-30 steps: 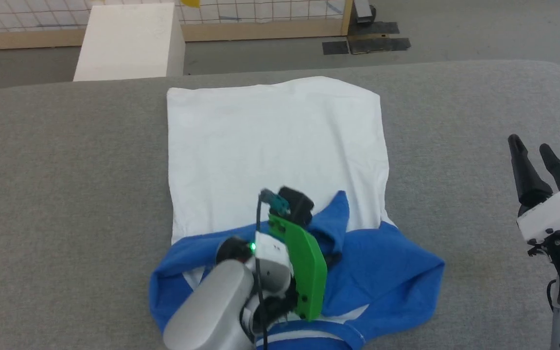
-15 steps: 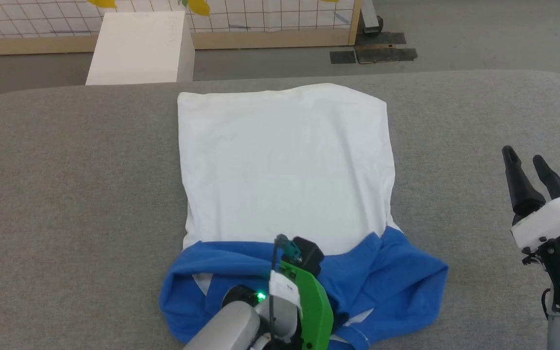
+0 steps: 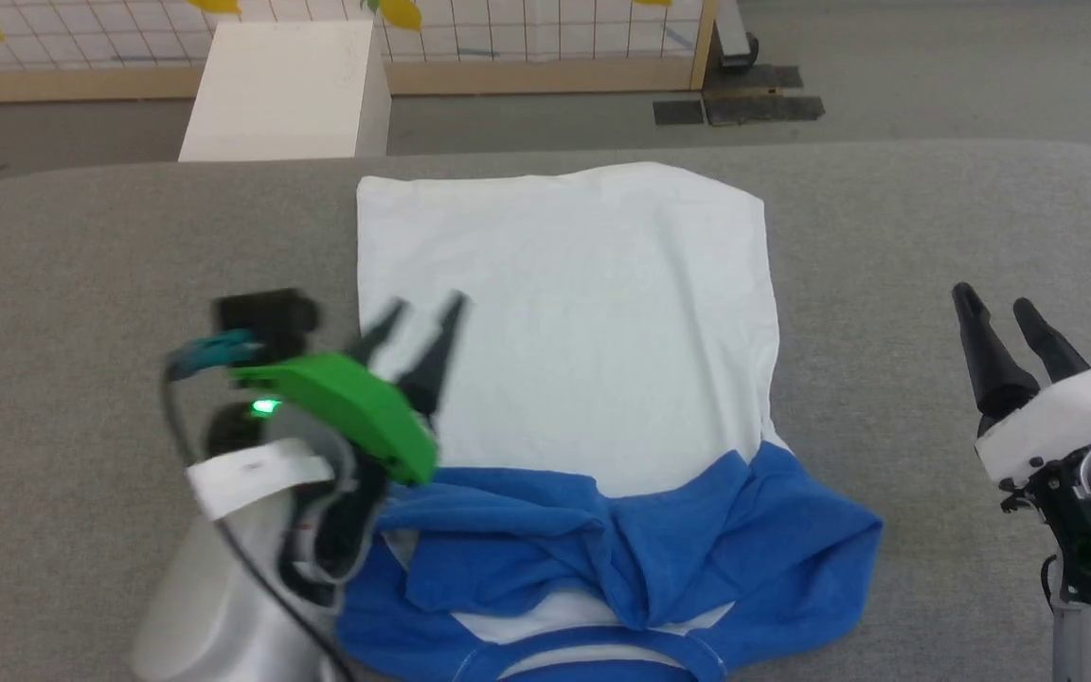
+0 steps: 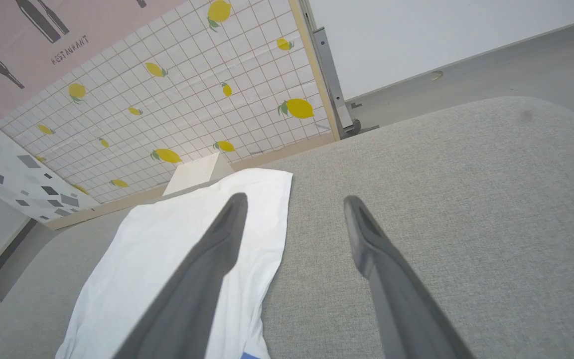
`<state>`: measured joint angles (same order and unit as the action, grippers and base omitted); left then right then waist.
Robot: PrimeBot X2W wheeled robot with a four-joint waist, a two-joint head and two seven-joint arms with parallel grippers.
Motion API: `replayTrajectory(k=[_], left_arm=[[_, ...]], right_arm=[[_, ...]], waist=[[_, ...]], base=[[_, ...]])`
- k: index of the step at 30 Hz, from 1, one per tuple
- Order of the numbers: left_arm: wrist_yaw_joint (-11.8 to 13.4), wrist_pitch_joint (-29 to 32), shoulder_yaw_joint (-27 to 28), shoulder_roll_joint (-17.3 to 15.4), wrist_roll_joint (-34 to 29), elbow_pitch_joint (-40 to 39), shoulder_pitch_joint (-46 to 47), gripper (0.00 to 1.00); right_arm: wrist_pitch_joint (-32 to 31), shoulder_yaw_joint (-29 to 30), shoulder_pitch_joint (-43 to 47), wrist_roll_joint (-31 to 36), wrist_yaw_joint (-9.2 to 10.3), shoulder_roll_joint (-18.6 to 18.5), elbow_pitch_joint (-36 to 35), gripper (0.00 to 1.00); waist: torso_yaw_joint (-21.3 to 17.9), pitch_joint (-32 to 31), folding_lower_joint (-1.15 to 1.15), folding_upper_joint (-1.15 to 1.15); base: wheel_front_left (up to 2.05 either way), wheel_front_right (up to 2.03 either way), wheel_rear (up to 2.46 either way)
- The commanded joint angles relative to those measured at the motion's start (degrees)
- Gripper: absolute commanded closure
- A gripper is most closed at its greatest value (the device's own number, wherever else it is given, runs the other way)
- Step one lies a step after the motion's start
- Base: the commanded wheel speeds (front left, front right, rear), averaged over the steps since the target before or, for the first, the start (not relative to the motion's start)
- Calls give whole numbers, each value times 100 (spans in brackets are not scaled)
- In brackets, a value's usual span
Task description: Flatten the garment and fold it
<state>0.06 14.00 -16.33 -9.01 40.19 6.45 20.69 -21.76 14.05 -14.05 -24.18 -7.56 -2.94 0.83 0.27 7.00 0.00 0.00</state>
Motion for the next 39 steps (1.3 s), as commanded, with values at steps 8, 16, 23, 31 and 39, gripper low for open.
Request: replayTrajectory(k=[8, 16, 23, 31, 39], left_arm=[[188, -2625, 626, -228, -1026, 308, 59, 0], [221, -2895, 965, 123, -1360, -28, 419, 0], [51, -2898, 1159, 354, -1572, -339, 623, 0], [-44, -2899, 1256, 518, -1663, -463, 648, 0], [-115, -2900, 1319, 579, -1717, -538, 624, 0]], right_arm=[[-563, -151, -773, 232, 8, -123, 45, 0], [-1794, -288, -2496, 924, 8, -536, 689, 0], [-2711, -893, -4064, 1762, 8, -951, 1642, 0], [-3547, -1545, -4920, 2383, 8, -1236, 2433, 0], [-4017, -1882, -5089, 2587, 8, -1386, 2774, 0]], waist=[[269, 806, 0, 0], [750, 1859, 0, 0], [1139, 2598, 0, 0], [1385, 2982, 0, 0], [1442, 3128, 0, 0]], base=[[0, 0, 0], [0, 0, 0], [0, 0, 0], [0, 0, 0], [0, 0, 0]])
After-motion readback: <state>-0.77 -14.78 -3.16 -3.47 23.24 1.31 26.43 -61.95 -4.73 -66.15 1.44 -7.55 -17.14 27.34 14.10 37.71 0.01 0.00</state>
